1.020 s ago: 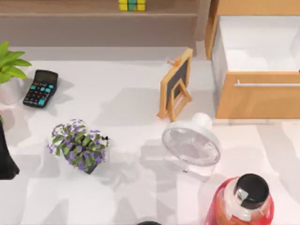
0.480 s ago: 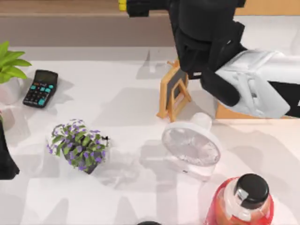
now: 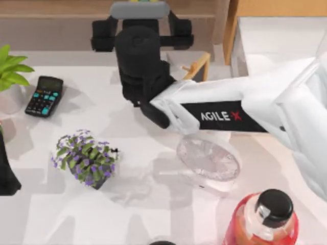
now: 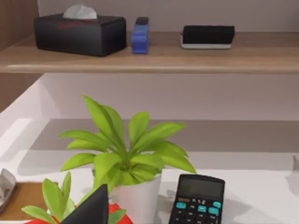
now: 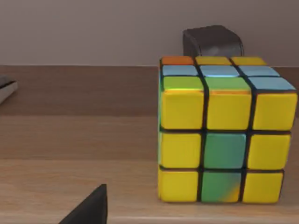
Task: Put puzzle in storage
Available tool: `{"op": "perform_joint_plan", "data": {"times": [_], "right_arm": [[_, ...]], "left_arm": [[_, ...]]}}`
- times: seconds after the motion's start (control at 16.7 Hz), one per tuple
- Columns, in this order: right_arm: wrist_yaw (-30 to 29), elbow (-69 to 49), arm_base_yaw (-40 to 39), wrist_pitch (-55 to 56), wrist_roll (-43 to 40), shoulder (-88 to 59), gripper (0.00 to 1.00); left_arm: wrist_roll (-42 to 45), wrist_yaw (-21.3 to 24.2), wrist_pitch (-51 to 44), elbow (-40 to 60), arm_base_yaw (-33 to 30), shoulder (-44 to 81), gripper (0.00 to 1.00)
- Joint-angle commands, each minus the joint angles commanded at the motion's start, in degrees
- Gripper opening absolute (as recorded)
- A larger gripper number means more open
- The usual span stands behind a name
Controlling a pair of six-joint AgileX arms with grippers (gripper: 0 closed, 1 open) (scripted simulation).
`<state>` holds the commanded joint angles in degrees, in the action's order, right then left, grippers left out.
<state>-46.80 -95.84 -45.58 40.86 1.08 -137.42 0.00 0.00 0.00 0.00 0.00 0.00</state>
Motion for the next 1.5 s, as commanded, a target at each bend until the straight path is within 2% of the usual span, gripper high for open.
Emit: {"op": "perform_joint_plan", "data": {"times": [0.54,1.08,1.44,1.5], "right_arm": [[-0.33,-2.85,0.47,-0.13,-0.19,-2.76,1.00],[3.45,-19.33,4.52,-8.09,-0.58,-10.59,1.00],[3.85,-21.64,4.90,-8.67,-0.47,-12.66,1.00],[3.85,-21.64,4.90,-8.67,-0.47,-12.66,0.92]], "left_arm": [[0.00,0.00,0.00,0.00,0.00,0.00,1.00],[0.00,0.00,0.00,0.00,0.00,0.00,1.00],[0.00,0.00,0.00,0.00,0.00,0.00,1.00],[0.00,0.00,0.00,0.00,0.00,0.00,1.00]]}}
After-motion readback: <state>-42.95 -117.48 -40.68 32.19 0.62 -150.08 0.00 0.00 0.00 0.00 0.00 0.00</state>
